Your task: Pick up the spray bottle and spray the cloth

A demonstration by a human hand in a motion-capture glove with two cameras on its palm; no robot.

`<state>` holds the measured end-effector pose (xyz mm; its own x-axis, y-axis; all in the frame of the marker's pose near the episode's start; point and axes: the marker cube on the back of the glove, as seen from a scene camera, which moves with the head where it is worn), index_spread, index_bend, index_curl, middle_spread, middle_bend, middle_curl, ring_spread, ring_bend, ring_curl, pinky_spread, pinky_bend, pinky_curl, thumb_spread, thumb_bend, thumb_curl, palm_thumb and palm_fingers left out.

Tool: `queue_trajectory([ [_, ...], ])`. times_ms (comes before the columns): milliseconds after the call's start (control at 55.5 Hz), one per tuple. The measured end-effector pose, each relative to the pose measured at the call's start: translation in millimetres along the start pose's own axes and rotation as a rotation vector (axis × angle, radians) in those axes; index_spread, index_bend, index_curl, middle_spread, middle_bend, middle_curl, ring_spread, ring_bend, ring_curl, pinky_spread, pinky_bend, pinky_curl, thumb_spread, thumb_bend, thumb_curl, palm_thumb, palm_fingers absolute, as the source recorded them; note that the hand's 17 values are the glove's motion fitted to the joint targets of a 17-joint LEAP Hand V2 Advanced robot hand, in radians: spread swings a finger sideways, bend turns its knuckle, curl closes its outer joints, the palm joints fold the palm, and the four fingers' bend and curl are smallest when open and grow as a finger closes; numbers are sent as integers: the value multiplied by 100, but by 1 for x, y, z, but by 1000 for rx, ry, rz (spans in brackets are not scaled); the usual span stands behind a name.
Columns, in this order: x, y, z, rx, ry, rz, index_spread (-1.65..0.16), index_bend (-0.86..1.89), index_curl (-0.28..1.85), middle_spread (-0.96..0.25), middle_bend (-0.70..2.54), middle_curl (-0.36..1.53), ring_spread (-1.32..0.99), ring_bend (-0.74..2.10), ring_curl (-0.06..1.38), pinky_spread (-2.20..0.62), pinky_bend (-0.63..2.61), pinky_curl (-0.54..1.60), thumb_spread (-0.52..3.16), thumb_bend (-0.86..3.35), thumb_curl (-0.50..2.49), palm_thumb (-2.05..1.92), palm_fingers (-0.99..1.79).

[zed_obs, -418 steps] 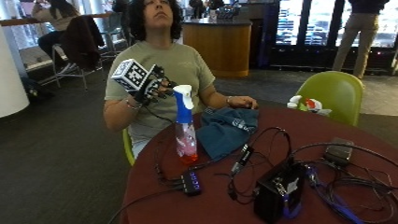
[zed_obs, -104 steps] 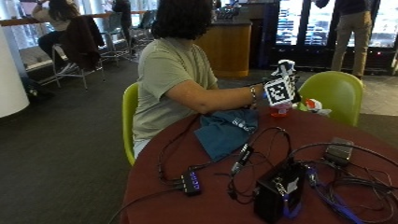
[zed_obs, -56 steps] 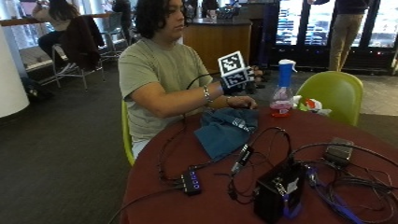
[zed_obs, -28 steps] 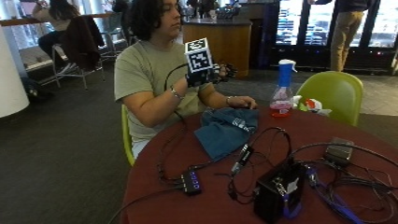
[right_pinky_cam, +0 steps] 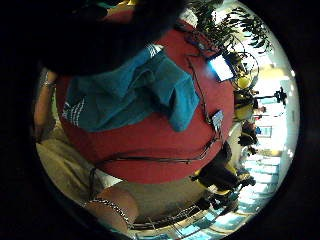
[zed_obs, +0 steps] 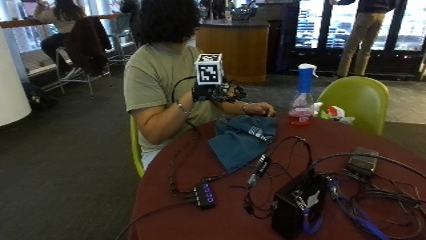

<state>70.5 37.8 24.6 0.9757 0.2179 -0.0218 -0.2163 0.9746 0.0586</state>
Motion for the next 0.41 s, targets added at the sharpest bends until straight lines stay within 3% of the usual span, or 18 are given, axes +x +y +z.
queue_trajectory([
  [414,-11,-1,17,-54,-61,-67,-42,18,31,-2,16,26,-6,28,31,22,27,35,102,-3,35,58,34],
])
